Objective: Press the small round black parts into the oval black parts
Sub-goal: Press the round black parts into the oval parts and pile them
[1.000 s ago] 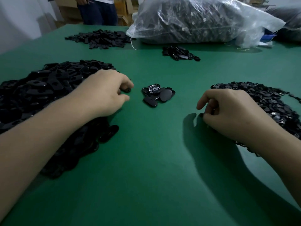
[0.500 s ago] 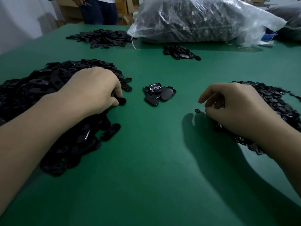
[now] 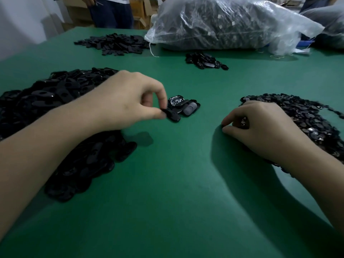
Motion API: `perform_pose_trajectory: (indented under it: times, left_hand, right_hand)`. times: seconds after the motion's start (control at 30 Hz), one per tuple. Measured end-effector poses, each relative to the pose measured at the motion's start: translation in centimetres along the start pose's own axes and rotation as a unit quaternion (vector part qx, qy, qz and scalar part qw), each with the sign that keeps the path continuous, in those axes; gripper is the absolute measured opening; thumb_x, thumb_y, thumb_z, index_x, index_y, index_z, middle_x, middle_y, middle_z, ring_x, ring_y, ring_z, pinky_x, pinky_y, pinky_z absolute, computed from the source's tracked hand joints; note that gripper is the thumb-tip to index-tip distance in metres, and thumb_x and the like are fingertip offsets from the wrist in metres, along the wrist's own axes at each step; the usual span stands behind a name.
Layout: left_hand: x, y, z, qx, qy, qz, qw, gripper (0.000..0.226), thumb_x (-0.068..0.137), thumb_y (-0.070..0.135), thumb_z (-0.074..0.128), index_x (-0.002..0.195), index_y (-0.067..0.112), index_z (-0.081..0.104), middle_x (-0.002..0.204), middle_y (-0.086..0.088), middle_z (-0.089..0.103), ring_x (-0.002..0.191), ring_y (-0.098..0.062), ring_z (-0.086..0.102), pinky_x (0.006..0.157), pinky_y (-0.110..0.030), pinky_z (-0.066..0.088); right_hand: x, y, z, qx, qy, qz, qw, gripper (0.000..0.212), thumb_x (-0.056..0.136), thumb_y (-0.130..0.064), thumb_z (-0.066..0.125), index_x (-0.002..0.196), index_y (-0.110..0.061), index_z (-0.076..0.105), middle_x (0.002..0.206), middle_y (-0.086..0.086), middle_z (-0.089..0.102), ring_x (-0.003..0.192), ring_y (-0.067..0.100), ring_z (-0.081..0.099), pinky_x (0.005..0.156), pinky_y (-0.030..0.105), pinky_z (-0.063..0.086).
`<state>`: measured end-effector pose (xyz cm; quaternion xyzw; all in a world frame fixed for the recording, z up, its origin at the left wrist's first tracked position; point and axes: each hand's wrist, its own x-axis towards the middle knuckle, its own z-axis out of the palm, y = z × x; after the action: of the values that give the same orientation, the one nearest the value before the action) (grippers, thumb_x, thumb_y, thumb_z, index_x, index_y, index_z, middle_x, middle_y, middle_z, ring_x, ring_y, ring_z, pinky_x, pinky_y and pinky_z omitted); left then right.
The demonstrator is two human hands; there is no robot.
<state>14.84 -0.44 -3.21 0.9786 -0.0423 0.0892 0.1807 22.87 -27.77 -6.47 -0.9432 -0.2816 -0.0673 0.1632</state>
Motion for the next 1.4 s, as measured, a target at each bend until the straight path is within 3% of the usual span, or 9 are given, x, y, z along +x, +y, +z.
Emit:
perform_pose_trajectory:
  times: [0.1, 0.3, 0.4, 0.5, 0.63, 0.8, 1.13, 1.27, 1.4]
  left_hand:
    - [-0.7, 2.0, 1.6, -0.161, -0.041, 0.009, 0.986, 0.013, 0.086, 0.035, 0.08, 0.087, 0.031, 0.068, 0.063, 0.011, 0.07, 0.052, -0.002, 0.065, 0.056, -0.015, 0.048]
    - [-1.4, 3.6, 5.1, -0.418, -0.06, -0.025, 0.906, 0.011, 0.099, -0.003, 0.062, 0.103, 0.005, 0.068, 0.093, -0.008, 0.08, 0.088, -0.02, 0.079, 0.09, -0.024, 0.059]
    - [-1.5, 3.8, 5.7, -0.519, -0.075, -0.076, 0.848, 0.024, 0.105, -0.002, 0.047, 0.108, 0.004, 0.069, 0.098, -0.011, 0.08, 0.094, -0.023, 0.078, 0.09, -0.026, 0.059]
    - [-1.6, 3.8, 6.1, -0.578, -0.062, -0.102, 0.807, 0.018, 0.104, 0.01, 0.054, 0.11, 0.004, 0.071, 0.097, -0.009, 0.079, 0.092, -0.021, 0.076, 0.086, -0.03, 0.062]
    - [-1.8, 3.8, 7.1, -0.531, -0.014, -0.071, 0.844, 0.016, 0.097, 0.004, 0.066, 0.111, 0.007, 0.072, 0.094, -0.01, 0.077, 0.085, -0.016, 0.076, 0.076, -0.025, 0.061]
    - [-1.9, 3.8, 7.8, -0.497, 0.016, -0.038, 0.867, 0.027, 0.095, -0.001, 0.067, 0.121, 0.009, 0.068, 0.097, -0.014, 0.075, 0.082, -0.02, 0.078, 0.072, -0.024, 0.06]
    - [-1.8, 3.4, 8.1, -0.451, 0.062, -0.027, 0.89, 0.035, 0.091, 0.004, 0.074, 0.121, 0.022, 0.071, 0.106, 0.001, 0.077, 0.094, -0.015, 0.073, 0.085, -0.024, 0.058]
    - [-1.8, 3.7, 7.9, -0.447, 0.091, -0.029, 0.889, 0.03, 0.095, 0.004, 0.069, 0.118, 0.022, 0.075, 0.104, 0.009, 0.076, 0.09, -0.003, 0.069, 0.063, -0.021, 0.054]
    - [-1.7, 3.7, 7.8, -0.448, 0.099, -0.035, 0.888, 0.031, 0.096, 0.002, 0.067, 0.114, 0.026, 0.075, 0.116, 0.001, 0.072, 0.1, -0.006, 0.07, 0.085, -0.019, 0.055]
  right_hand:
    - [0.0, 0.0, 0.2, -0.002, 0.007, 0.0, 1.0, 0.002, 0.088, -0.032, 0.076, 0.09, -0.032, 0.077, 0.082, -0.011, 0.064, 0.077, 0.007, 0.057, 0.07, 0.034, 0.049]
    - [0.0, -0.1, 0.4, 0.046, 0.012, 0.003, 0.999, 0.01, 0.088, -0.028, 0.076, 0.083, -0.032, 0.07, 0.08, -0.017, 0.065, 0.075, -0.001, 0.056, 0.068, 0.028, 0.045]
    - [-0.1, -0.5, 0.6, 0.103, 0.05, -0.004, 0.993, 0.01, 0.089, -0.026, 0.075, 0.083, -0.029, 0.068, 0.077, -0.016, 0.066, 0.07, 0.001, 0.06, 0.061, 0.009, 0.04]
    - [-0.2, -1.0, 0.6, 0.198, 0.059, -0.007, 0.978, 0.01, 0.09, -0.024, 0.075, 0.084, -0.026, 0.067, 0.078, -0.011, 0.072, 0.072, -0.002, 0.064, 0.066, 0.01, 0.046]
    - [-0.5, -1.7, 0.6, 0.344, 0.019, -0.009, 0.939, 0.007, 0.09, -0.019, 0.076, 0.088, -0.02, 0.068, 0.082, -0.005, 0.077, 0.078, 0.02, 0.072, 0.079, 0.045, 0.057]
    - [-0.5, -1.7, 0.8, 0.435, -0.015, -0.012, 0.9, 0.014, 0.092, -0.017, 0.073, 0.104, -0.023, 0.072, 0.083, 0.001, 0.078, 0.07, 0.007, 0.065, 0.065, 0.014, 0.049]
    - [-0.2, -1.3, 1.1, 0.566, -0.064, 0.035, 0.821, 0.023, 0.077, -0.018, 0.072, 0.099, -0.016, 0.078, 0.096, 0.009, 0.079, 0.074, 0.01, 0.069, 0.071, 0.019, 0.057]
    - [-0.2, -1.4, 1.1, 0.597, -0.075, 0.048, 0.797, 0.029, 0.075, -0.015, 0.072, 0.103, -0.01, 0.074, 0.097, 0.011, 0.079, 0.072, 0.012, 0.069, 0.07, 0.019, 0.057]
    - [-0.3, -1.7, 1.1, 0.614, -0.079, 0.05, 0.783, 0.032, 0.074, -0.014, 0.072, 0.105, -0.005, 0.07, 0.096, 0.013, 0.079, 0.072, 0.013, 0.069, 0.069, 0.019, 0.057]
